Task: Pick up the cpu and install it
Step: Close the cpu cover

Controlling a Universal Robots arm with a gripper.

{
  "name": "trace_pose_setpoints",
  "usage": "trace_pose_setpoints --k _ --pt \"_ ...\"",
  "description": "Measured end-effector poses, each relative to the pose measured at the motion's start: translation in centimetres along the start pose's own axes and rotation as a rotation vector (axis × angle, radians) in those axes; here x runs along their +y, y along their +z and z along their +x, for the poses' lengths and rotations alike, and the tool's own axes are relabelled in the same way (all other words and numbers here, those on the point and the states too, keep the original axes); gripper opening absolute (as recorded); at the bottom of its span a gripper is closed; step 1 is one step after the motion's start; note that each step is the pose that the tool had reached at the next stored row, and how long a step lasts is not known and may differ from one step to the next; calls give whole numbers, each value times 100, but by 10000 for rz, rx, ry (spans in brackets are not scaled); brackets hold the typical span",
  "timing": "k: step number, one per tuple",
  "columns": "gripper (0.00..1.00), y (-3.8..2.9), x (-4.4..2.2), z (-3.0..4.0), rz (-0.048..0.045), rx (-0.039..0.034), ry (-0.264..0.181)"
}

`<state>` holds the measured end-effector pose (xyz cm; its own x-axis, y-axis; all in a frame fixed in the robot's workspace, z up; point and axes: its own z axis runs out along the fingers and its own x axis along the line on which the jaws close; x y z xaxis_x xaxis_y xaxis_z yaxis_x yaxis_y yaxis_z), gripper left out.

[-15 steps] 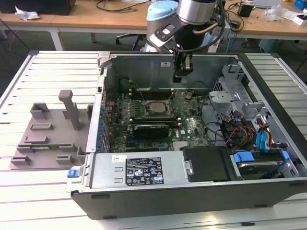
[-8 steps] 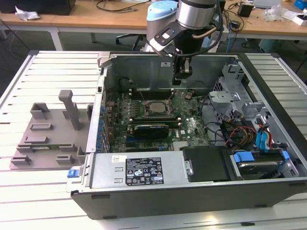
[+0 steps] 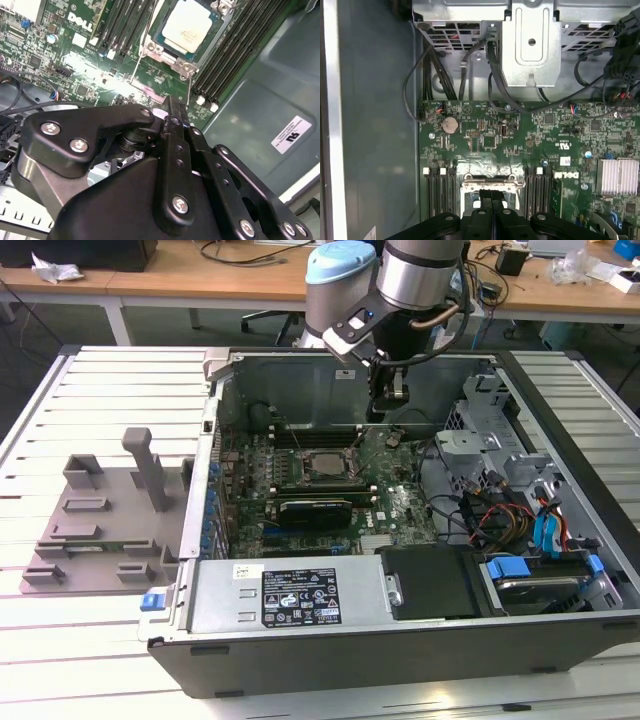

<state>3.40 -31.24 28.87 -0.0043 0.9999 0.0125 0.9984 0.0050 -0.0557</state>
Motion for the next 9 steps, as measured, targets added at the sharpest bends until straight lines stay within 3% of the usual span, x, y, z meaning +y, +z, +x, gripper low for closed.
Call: trace_pose_setpoints --k 9 --pt "11 89 96 0 29 -1 -12"
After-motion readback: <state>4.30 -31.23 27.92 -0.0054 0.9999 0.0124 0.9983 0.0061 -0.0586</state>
